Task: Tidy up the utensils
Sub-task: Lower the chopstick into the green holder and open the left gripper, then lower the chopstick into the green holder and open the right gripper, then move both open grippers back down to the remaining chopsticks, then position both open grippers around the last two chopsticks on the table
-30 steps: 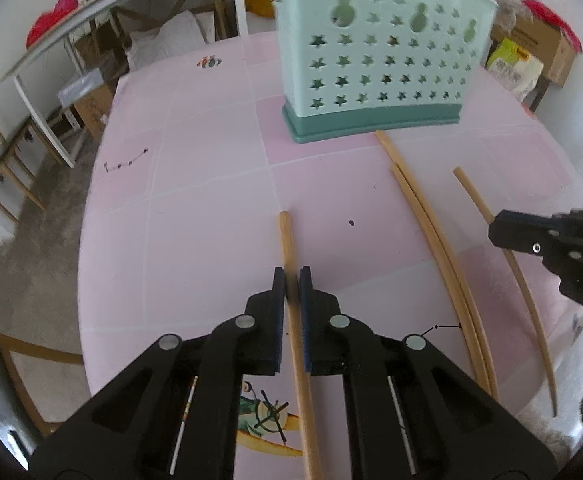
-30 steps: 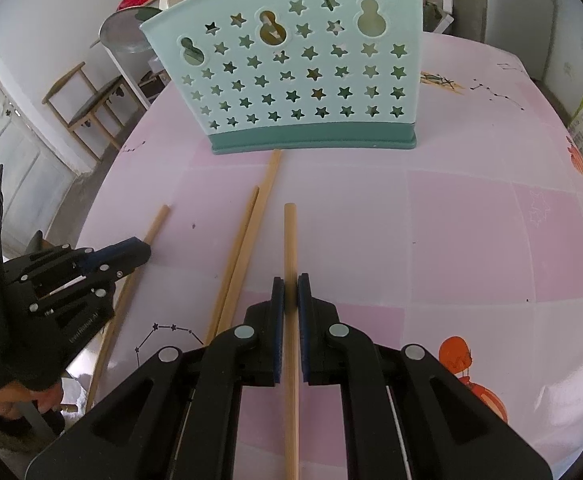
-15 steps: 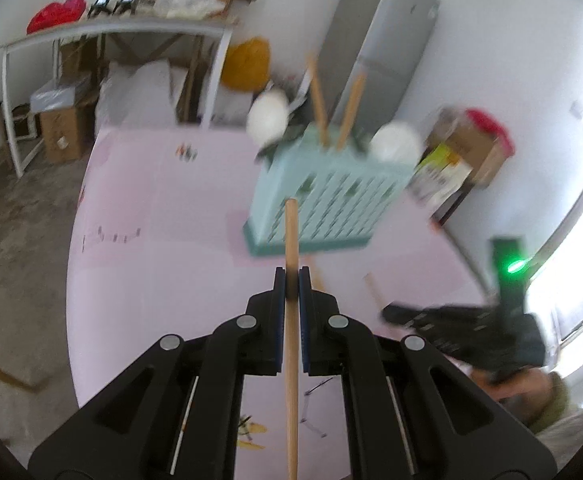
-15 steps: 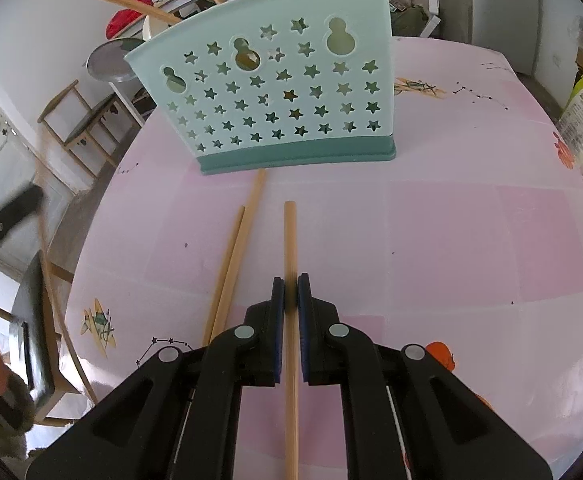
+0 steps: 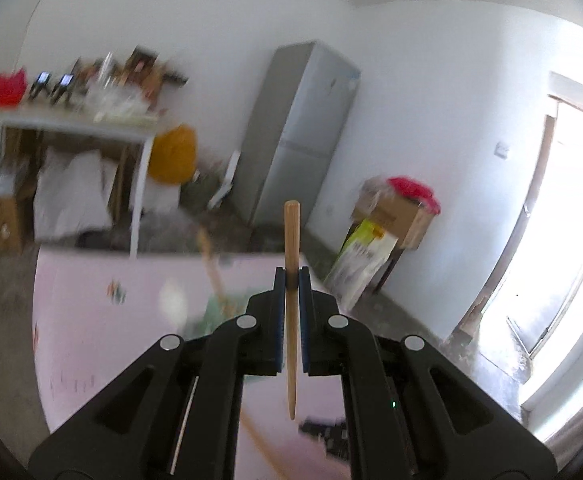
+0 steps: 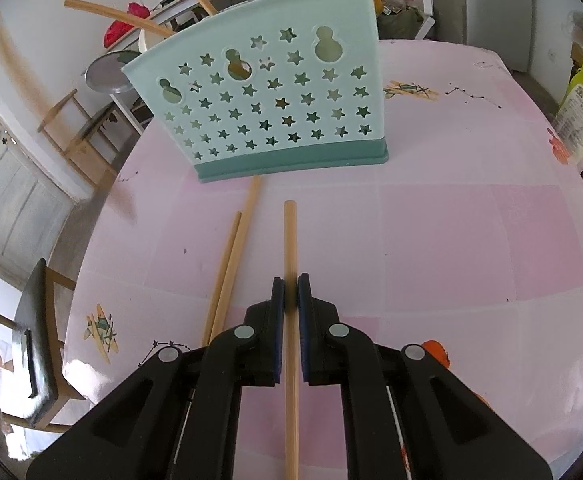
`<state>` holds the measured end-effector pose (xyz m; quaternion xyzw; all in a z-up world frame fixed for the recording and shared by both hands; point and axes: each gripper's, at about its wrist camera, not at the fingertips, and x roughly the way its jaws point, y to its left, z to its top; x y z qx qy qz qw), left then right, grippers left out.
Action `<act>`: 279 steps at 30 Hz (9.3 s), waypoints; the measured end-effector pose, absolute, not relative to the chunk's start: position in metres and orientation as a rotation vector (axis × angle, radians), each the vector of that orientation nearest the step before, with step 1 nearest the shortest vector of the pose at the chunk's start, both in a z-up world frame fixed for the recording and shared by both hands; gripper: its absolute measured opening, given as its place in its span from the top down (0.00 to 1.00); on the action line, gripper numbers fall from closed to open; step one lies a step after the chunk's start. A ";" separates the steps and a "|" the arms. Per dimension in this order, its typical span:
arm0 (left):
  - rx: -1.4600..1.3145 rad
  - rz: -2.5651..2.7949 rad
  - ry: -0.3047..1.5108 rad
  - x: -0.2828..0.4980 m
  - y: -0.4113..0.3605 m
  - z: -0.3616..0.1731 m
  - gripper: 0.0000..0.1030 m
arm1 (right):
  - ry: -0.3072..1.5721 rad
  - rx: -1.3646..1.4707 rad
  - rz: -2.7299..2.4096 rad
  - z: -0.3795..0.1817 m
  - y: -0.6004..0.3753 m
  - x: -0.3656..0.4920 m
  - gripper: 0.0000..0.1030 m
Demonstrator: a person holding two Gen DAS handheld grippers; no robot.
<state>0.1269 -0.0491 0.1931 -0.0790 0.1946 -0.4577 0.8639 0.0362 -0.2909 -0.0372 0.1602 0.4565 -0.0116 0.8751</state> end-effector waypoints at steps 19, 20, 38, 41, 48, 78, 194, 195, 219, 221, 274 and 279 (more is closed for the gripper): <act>-0.100 -0.798 0.254 0.180 -0.116 0.205 0.95 | 0.933 0.367 -0.064 -0.033 -0.310 0.032 0.93; -0.126 -0.798 0.257 0.183 -0.116 0.198 0.95 | 0.934 0.367 -0.066 -0.033 -0.310 0.032 0.93; -0.210 -0.764 0.394 0.159 -0.069 0.132 0.59 | 0.907 0.359 -0.065 -0.026 -0.306 0.026 0.93; -0.181 -0.759 0.405 0.147 -0.058 0.129 0.52 | 0.867 0.364 -0.061 -0.013 -0.310 0.020 0.93; -0.077 -0.718 0.498 0.118 -0.040 0.100 0.32 | 0.737 0.386 -0.015 0.037 -0.323 0.008 0.93; 0.139 -0.533 0.680 0.098 -0.041 0.023 0.14 | 0.158 0.145 0.176 0.213 -0.295 0.127 0.93; 0.328 -0.591 0.890 0.094 -0.107 -0.043 0.10 | 0.887 0.415 -0.034 -0.042 -0.313 0.006 0.56; 0.322 -0.586 0.898 0.096 -0.106 -0.044 0.10 | 0.887 0.416 -0.035 -0.042 -0.313 0.006 0.56; 0.251 -0.499 0.928 0.113 -0.068 -0.044 0.10 | 0.974 0.121 0.028 -0.055 -0.244 0.027 0.92; 0.239 -0.522 0.931 0.110 -0.071 -0.043 0.09 | 0.981 0.158 -0.008 -0.055 -0.256 0.026 0.93; 0.284 -0.536 0.926 0.098 -0.085 -0.046 0.07 | 0.946 0.241 -0.204 -0.064 -0.298 0.006 0.06; 0.284 -0.535 0.927 0.099 -0.085 -0.046 0.07 | 0.941 0.249 -0.199 -0.064 -0.300 0.006 0.06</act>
